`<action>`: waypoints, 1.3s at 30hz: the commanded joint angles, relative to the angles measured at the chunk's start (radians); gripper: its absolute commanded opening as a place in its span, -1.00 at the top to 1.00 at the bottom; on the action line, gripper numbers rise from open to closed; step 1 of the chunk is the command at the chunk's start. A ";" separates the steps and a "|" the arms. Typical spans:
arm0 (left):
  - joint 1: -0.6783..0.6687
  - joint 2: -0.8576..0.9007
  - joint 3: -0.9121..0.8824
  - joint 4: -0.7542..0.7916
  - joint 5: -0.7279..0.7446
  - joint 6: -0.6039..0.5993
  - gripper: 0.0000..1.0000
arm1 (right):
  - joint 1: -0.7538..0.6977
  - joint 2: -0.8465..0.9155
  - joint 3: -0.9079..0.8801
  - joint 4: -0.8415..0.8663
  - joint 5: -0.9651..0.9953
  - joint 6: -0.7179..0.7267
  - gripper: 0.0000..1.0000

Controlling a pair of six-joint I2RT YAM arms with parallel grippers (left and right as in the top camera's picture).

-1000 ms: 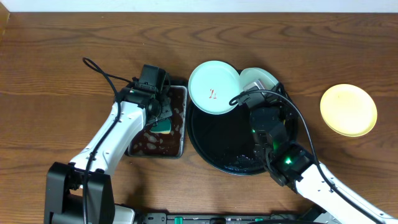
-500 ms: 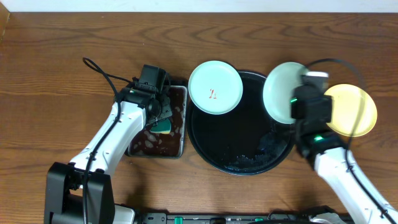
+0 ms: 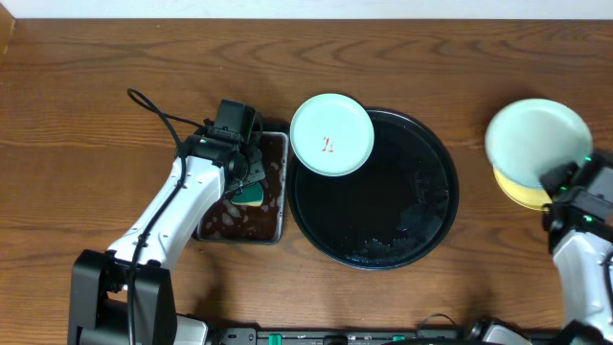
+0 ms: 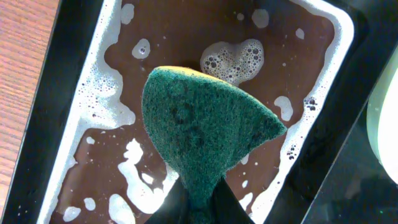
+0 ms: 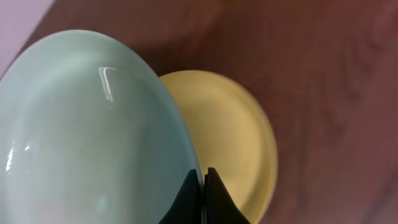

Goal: Clean dirty plates on tray and stack at the side
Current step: 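Carry the green plate right and stack it on the yellow plate, then grasp the remaining green plate and drag it to the tray center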

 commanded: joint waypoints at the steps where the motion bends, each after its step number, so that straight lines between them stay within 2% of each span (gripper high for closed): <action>1: 0.004 0.001 -0.011 0.001 -0.013 0.013 0.83 | -0.073 0.058 0.002 0.000 -0.039 0.098 0.98; 11: 0.004 0.001 -0.011 0.000 -0.013 0.013 0.83 | -0.132 0.154 0.002 0.041 -0.042 0.097 0.95; 12: 0.004 0.001 -0.011 0.001 -0.013 0.013 0.83 | -0.131 0.154 0.002 0.048 -0.048 0.097 0.77; 14: 0.004 0.001 -0.011 0.001 -0.013 0.013 0.83 | -0.131 0.154 0.002 0.055 -0.076 0.093 -0.11; 15: 0.004 0.001 -0.011 0.001 -0.013 0.013 0.83 | -0.131 0.154 0.002 0.056 -0.098 0.093 -0.27; 20: 0.004 0.001 -0.011 0.001 -0.013 0.013 0.82 | -0.120 0.154 0.002 0.069 -0.264 0.016 -0.36; 26: 0.004 0.001 -0.011 0.002 -0.013 0.013 0.83 | -0.021 0.153 0.005 0.199 -0.603 -0.221 -0.25; 28: 0.004 0.001 -0.011 0.002 -0.013 0.013 0.82 | 0.039 0.153 0.028 0.185 -0.631 -0.268 -0.23; 32: 0.004 0.001 -0.011 0.001 -0.013 0.013 0.83 | 0.193 0.158 0.134 0.034 -0.609 -0.402 -0.29; 35: 0.004 0.001 -0.011 0.001 -0.013 0.013 0.82 | 0.309 0.180 0.263 -0.131 -0.535 -0.504 -0.35; 39: 0.004 0.001 -0.011 0.001 -0.013 0.013 0.82 | 0.426 0.245 0.430 -0.289 -0.530 -0.621 -0.36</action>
